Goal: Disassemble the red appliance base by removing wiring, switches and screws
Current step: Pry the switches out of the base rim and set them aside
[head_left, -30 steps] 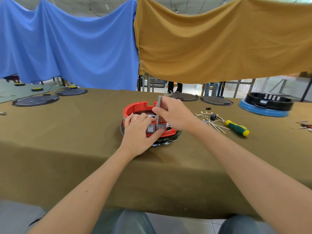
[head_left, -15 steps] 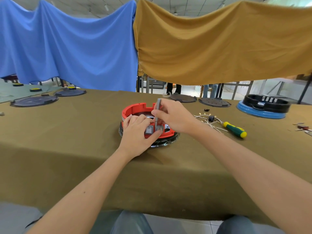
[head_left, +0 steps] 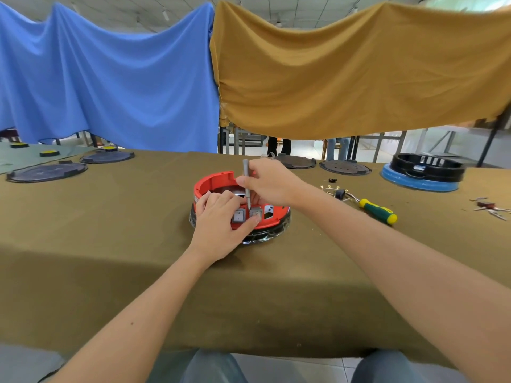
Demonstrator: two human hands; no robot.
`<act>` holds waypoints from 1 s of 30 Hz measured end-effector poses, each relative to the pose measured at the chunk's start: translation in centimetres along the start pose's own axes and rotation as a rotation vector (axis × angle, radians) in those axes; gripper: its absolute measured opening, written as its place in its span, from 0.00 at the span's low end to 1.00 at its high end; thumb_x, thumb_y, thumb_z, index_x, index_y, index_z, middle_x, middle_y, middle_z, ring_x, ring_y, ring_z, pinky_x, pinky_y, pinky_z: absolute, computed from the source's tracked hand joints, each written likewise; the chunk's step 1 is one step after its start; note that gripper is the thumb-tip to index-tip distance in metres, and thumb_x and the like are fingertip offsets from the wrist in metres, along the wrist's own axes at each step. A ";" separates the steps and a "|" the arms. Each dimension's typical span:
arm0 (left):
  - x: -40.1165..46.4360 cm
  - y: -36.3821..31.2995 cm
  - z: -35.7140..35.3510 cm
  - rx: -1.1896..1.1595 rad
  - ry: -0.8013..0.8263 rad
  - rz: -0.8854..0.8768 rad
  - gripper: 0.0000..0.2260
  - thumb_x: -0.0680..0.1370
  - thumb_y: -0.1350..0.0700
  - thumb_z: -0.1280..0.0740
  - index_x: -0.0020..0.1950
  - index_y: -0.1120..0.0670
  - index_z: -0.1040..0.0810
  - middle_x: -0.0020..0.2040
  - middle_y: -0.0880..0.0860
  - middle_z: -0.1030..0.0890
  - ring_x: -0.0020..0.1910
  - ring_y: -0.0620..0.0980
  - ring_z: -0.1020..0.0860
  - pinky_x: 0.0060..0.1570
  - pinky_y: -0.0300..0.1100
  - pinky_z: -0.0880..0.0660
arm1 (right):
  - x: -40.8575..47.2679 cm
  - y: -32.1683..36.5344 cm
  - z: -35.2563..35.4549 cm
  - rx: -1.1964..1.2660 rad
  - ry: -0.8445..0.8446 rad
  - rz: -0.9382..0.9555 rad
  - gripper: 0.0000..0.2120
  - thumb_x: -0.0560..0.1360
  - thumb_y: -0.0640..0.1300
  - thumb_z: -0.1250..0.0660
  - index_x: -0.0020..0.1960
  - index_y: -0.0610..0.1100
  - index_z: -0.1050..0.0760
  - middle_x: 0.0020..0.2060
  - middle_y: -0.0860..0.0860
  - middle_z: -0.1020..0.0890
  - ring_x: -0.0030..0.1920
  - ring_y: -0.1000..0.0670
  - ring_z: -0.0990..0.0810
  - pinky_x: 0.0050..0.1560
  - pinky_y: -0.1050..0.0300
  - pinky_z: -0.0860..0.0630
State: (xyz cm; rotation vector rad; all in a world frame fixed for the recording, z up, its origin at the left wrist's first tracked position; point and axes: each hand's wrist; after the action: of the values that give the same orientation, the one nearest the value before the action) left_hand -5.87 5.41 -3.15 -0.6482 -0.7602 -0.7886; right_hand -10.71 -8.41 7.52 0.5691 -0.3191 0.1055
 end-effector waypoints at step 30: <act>0.1 0.0 0.1 0.019 0.031 0.004 0.22 0.75 0.36 0.41 0.55 0.50 0.21 0.50 0.45 0.24 0.55 0.46 0.29 0.69 0.41 0.52 | -0.2 -1.5 2.0 0.208 0.069 -0.201 0.11 0.83 0.45 0.38 0.55 0.35 0.26 0.43 0.41 0.14 0.43 0.45 0.13 0.48 0.51 0.16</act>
State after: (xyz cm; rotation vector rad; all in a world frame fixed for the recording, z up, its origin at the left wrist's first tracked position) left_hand -5.85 5.40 -3.04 -0.6187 -0.7374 -0.7855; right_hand -11.12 -10.80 8.30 0.7982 -0.1831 -0.0366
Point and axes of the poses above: each hand's wrist, its own x-axis towards the middle knuckle, its own z-axis out of the back of the hand, y = z × x
